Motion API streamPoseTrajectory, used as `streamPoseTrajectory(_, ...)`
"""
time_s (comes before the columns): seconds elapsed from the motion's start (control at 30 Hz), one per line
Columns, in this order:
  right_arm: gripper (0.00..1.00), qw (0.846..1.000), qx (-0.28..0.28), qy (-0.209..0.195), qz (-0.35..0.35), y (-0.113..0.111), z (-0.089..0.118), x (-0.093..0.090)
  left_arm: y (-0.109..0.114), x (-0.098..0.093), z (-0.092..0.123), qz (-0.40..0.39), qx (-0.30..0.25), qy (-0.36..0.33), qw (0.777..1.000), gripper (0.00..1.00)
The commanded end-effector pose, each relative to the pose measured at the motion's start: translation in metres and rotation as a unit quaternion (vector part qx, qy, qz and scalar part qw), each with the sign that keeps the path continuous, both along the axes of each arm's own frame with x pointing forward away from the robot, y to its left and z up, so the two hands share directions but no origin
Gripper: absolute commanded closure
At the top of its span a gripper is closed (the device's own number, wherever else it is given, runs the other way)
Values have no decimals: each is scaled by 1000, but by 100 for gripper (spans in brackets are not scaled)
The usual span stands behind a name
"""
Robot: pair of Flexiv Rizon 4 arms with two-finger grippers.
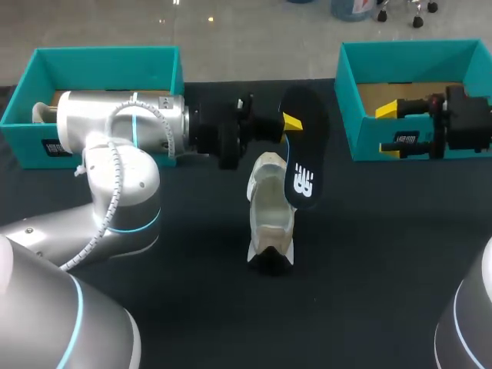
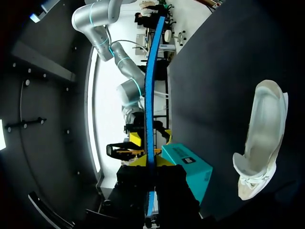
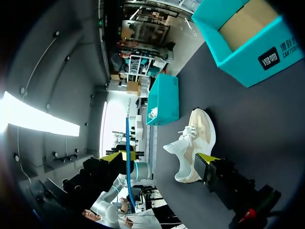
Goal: Take the shoe out of the shoebox, open the shoe tongue, remove and reinsert the insole, then place the shoe into the shoebox
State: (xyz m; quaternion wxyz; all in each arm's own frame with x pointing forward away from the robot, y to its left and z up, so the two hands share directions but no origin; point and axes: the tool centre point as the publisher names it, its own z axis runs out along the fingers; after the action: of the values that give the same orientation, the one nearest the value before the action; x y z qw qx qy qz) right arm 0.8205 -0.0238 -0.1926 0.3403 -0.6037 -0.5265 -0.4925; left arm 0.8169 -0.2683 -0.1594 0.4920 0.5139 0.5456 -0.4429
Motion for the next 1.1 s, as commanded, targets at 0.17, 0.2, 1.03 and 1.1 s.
streamPoseTrajectory(0.17,0,998,-61,-22,-13,-32,13,-21,-1,-1,1,1,3,0,1000,100)
streamPoseTrajectory(0.2,0,997,-70,-20,-15,-35,14,-23,-1,-1,1,1,3,0,1000,100)
streamPoseTrajectory(1.03,0,966,-250,-27,-52,-86,14,-64,-1,-1,1,1,3,0,1000,100)
streamPoseTrajectory(1.1,0,966,-253,-23,-48,-90,11,-69,-1,-1,1,1,3,0,1000,100)
